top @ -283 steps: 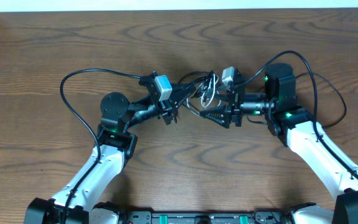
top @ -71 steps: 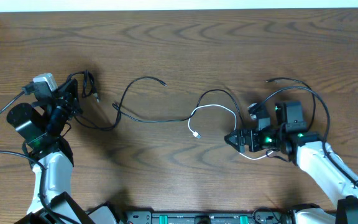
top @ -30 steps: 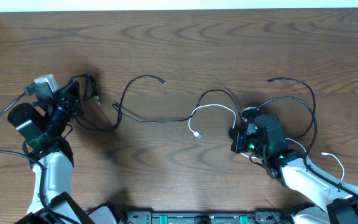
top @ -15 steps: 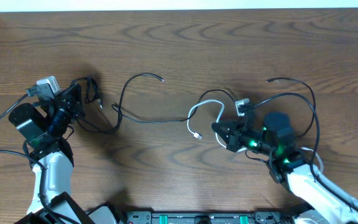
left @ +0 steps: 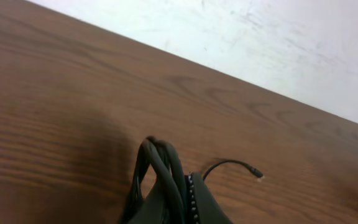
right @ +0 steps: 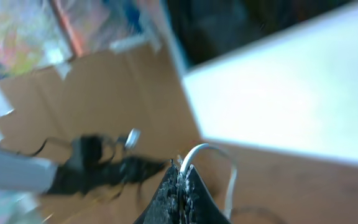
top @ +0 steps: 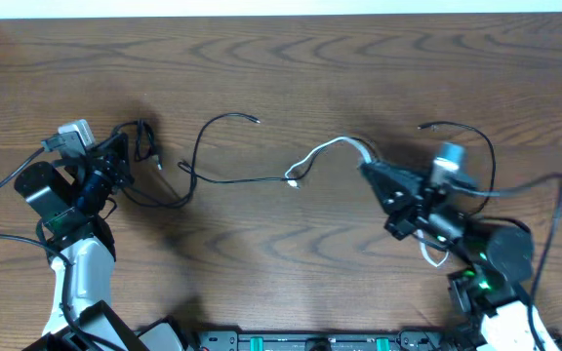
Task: Untangle cables
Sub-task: 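Pull the white cable rightward off the table edge with the right gripper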
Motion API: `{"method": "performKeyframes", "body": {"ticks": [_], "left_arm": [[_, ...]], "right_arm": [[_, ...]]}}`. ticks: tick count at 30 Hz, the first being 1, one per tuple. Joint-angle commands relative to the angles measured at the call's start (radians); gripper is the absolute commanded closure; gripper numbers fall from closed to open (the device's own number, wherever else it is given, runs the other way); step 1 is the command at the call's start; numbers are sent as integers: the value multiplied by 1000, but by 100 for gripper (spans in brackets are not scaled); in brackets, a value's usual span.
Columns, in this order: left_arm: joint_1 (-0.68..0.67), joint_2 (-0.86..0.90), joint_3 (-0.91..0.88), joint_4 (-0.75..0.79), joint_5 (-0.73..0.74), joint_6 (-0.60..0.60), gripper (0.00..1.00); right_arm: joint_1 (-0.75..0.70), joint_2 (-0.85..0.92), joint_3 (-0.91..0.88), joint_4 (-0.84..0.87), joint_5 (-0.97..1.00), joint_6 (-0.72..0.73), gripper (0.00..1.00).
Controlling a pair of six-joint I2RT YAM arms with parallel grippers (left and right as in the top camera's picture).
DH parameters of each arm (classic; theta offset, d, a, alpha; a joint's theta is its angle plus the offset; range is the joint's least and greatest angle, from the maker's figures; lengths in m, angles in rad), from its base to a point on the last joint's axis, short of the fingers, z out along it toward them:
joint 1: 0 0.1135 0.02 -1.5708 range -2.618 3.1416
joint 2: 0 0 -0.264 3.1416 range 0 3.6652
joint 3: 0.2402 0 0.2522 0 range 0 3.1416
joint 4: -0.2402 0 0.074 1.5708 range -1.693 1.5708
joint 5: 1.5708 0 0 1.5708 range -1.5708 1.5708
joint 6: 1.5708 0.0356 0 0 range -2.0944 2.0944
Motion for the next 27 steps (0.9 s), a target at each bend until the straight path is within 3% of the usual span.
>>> {"method": "performKeyframes", "body": {"ticks": [1, 20, 27], "left_arm": [[-3, 2, 13, -10, 13, -8, 93], [-3, 2, 13, -17, 13, -8, 93], [-3, 2, 13, -17, 13, -8, 93]], "right_arm": [[-45, -56, 1, -1, 142, -86, 99], [-451, -85, 13, -84, 214, -124, 99], [-620, -76, 156, -524, 441, -411, 99]]}}
